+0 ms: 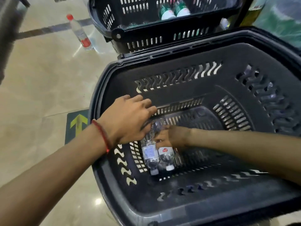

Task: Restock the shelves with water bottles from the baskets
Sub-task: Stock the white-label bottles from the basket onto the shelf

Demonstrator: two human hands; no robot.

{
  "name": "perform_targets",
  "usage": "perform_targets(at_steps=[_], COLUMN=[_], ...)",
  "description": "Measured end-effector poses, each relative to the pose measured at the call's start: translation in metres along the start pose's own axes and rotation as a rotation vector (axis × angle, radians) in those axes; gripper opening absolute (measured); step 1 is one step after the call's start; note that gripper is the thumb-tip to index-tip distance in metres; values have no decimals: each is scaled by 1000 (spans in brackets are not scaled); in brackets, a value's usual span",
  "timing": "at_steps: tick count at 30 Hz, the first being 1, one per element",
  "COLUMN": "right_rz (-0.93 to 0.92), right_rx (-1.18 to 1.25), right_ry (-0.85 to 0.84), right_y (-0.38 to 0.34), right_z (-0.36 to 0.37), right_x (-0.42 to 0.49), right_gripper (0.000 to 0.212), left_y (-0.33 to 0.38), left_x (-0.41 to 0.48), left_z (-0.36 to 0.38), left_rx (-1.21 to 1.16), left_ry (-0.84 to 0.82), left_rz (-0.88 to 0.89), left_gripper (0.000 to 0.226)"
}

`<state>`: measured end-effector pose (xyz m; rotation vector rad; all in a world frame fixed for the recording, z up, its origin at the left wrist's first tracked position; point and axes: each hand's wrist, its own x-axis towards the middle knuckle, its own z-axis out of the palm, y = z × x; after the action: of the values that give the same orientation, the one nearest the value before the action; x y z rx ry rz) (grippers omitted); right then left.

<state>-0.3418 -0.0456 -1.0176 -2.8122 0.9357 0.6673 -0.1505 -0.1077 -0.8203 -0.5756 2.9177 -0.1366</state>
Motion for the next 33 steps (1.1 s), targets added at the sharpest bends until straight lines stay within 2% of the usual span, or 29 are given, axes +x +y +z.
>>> perform_targets(at_steps=[5,10,12,14,16,19,21,25,28,31,33], right_rz=[117,166,165,169,178,231,326,467,575,741,851], right_rx=[-194,-160,-177,-210,-126,63,220,421,496,630,750], right_ry=[22,39,-4,-60,-76,-200,-260,-239,-163,-13,55], right_y=[-1,4,4,4,5,9,14,23,22,17,10], right_z=[8,27,26,24,28,27,19,-12,-38,-59,-73], right_x=[-4,-7,-7,-8,-9,-18,-28,-58,-88,-120,-141], right_gripper=[48,56,67,62,47,27,31,42,44,49,56], left_y=[0,6,5,5,7,9,10,8,8,8,6], left_x=[3,8,10,10,11,9,8,8,9,13,23], left_z=[10,21,23,24,24,23,24,28,31,27,29], left_rx=[25,0,31,63,61,42,36,30,60,142,190], left_ry=[10,-33,-37,-38,-54,-97,-120,-167,-294,-435,-546], left_rz=[7,-29,-41,-57,-57,-52,-44,-23,5,67,119], left_gripper=[40,42,42,41,41,42,42,42,52,64,61])
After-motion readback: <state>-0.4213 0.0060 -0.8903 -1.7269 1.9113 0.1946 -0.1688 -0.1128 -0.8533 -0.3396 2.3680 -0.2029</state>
